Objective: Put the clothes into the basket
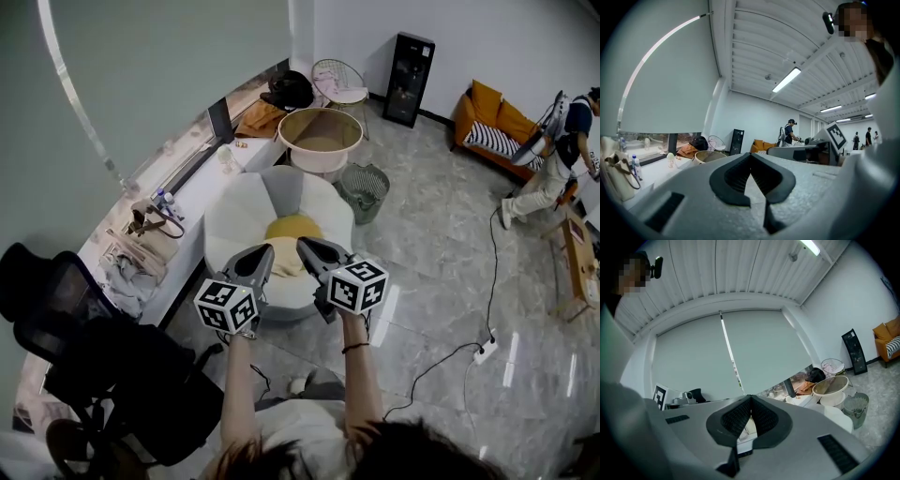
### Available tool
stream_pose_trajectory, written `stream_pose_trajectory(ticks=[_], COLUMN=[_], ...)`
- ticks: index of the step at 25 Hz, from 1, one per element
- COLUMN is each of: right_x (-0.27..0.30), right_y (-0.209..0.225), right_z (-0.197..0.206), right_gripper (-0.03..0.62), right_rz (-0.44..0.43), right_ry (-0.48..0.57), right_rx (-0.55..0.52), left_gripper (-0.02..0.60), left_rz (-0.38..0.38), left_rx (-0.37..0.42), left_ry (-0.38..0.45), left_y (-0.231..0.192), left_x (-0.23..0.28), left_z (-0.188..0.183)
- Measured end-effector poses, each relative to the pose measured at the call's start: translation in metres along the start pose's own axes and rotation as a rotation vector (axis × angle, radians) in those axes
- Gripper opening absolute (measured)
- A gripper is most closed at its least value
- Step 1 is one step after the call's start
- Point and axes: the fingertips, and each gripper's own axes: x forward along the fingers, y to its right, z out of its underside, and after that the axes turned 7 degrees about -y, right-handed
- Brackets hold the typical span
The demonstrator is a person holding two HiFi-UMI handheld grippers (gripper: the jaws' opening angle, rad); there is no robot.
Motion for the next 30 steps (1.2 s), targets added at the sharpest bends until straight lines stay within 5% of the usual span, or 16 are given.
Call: stream_pose_trajectory(ticks=[12,30], right_x=[0.025,0.119], right_y=[0.027,0.126], right_z=[0.003,-0.064], right_gripper=[0.009,0.009], right_rz=[-0.004,-0.151], right_ry=[-0.029,-0.13], right_rx=[0.027,-0.026], left_gripper=[0.011,0.011], left_rz=[-0.045,-0.196], left_rx=[-0.068,-0.137], left_ry=[-0.008,0.038], left_y=[-0.033,-0.103], left_x=[0.012,0.113], left_z=[0.011,-0.024])
